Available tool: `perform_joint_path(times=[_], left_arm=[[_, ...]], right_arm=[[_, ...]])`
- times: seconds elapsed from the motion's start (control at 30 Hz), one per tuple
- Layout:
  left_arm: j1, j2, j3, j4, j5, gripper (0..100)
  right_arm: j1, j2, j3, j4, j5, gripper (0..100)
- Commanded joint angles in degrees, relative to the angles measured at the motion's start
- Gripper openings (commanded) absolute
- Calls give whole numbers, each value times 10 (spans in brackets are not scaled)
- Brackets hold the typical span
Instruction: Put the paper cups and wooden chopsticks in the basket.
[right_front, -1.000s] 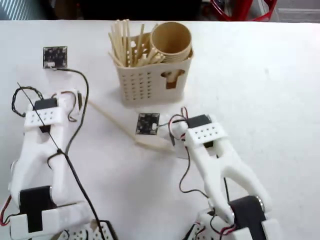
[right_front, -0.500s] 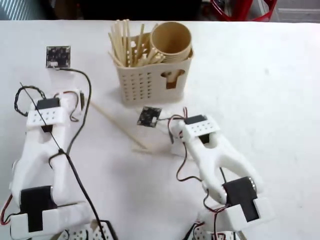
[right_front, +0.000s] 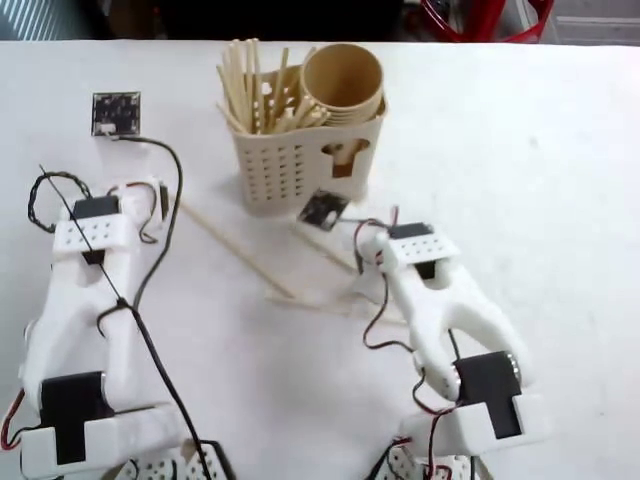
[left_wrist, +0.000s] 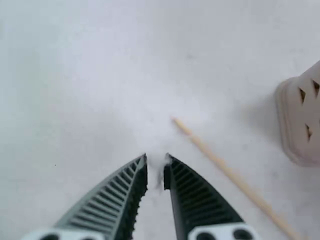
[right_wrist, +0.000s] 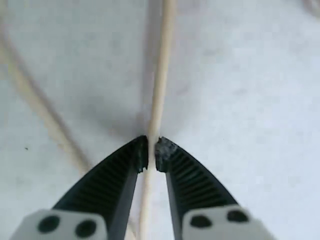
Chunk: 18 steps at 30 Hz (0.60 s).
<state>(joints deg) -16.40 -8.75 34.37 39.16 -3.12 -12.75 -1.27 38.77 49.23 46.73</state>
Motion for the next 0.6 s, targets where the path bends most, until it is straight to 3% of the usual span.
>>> perform_joint_path(times=[0.0,0.17,0.27,0.43,0.57], left_arm=[[7,0,-4,-11,3,80],[22,-1,-7,-2,3,81],[39,1,-38,44,12,106],[67,3,-98,131,103,224],[96,49,-106,112,163,205]], right_arm=[[32,-16,-57,44,-45,16],[36,-121,-47,65,-102,16],[44,-220,-1,65,-130,16],[47,-385,95,64,-122,16],[51,-475,169,65,-84,16]])
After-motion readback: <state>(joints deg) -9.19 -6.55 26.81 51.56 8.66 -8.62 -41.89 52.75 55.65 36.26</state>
